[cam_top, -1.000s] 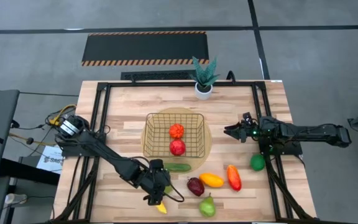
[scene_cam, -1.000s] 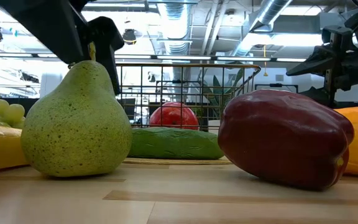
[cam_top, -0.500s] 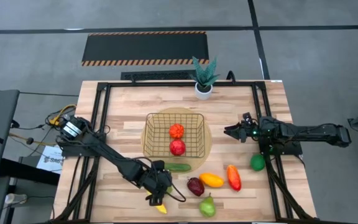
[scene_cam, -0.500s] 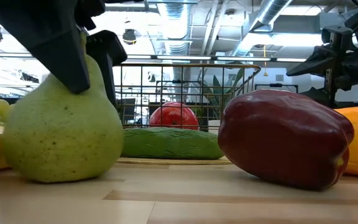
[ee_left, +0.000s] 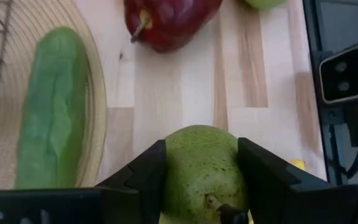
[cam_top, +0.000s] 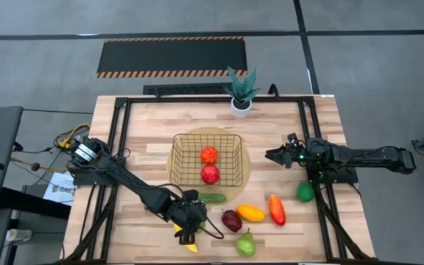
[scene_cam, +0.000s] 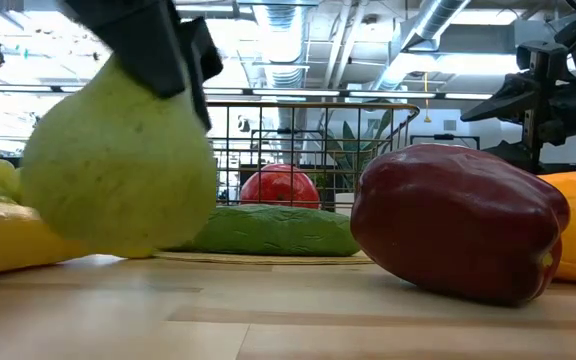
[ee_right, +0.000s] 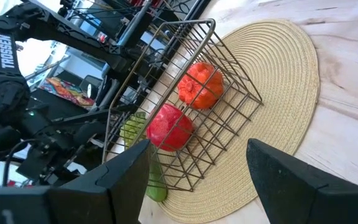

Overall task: Build produce basket
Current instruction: Put the left pear into the silver basket

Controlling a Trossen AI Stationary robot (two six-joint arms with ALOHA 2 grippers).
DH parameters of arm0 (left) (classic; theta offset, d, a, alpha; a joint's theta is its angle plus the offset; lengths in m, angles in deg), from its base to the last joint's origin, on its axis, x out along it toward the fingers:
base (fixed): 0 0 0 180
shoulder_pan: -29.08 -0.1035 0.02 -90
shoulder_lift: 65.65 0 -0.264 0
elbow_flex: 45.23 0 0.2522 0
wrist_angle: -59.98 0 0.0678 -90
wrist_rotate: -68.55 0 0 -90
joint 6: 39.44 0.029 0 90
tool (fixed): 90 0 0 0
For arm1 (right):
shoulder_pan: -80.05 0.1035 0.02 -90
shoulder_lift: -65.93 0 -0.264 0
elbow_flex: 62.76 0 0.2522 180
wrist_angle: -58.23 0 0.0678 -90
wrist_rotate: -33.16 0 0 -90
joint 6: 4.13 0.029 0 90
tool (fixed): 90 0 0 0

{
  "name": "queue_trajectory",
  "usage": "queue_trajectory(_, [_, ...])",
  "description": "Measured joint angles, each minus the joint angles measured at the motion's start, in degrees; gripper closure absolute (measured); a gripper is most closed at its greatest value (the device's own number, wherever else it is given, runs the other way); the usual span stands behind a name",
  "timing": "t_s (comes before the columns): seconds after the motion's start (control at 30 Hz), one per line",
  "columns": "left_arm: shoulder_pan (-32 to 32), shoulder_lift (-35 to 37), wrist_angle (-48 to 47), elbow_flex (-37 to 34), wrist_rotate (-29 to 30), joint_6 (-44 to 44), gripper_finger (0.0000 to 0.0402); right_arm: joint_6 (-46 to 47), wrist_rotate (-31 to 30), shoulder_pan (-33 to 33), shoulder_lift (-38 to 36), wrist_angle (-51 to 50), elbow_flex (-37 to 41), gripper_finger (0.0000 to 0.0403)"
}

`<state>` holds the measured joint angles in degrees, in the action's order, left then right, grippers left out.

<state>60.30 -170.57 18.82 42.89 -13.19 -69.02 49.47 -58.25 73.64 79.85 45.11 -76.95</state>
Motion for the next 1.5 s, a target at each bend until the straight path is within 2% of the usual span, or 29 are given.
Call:
queue_trajectory(0.17, [-0.4,-0.1,-6.0,5.8,0.0,3.3,0.0249,0.0,0.0,0.0,0.0,0.0,0.0,0.0117])
queue_trajectory(0.33, [-1.9,-0.1,-13.9,14.9,0.5,12.8,0.0249,0.5,0.0,0.0,0.0,0.0,0.0,0.0117])
queue_trajectory(0.5, [-5.3,-0.1,-23.1,24.9,6.5,22.3,0.0249,0.6,0.0,0.0,0.0,0.0,0.0,0.0117])
queue_trajectory(0.67, [-10.8,0.0,-25.6,31.2,19.1,26.5,0.0249,0.5,0.0,0.0,0.0,0.0,0.0,0.0117])
queue_trajectory(0.77, [-15.2,0.0,-24.4,30.7,22.1,24.4,0.0249,0.5,0.1,0.0,0.0,0.0,0.0,0.0117])
queue_trajectory(1.03, [-25.3,-0.4,-10.9,19.5,16.4,19.5,0.025,-0.1,0.1,0.0,0.0,-0.1,0.0,0.0117])
queue_trajectory(1.1, [-27.2,-0.4,-6.9,17.4,13.2,18.8,0.025,-0.1,0.1,0.0,0.0,0.0,0.0,0.0117])
queue_trajectory(1.23, [-29.2,-0.4,1.4,12.9,9.6,18.9,0.025,-0.1,0.1,0.0,0.0,0.0,0.0,0.0117])
queue_trajectory(1.5, [-31.1,-0.3,6.3,8.0,7.7,19.2,0.025,-0.1,0.1,0.0,0.0,0.0,0.0,0.0117])
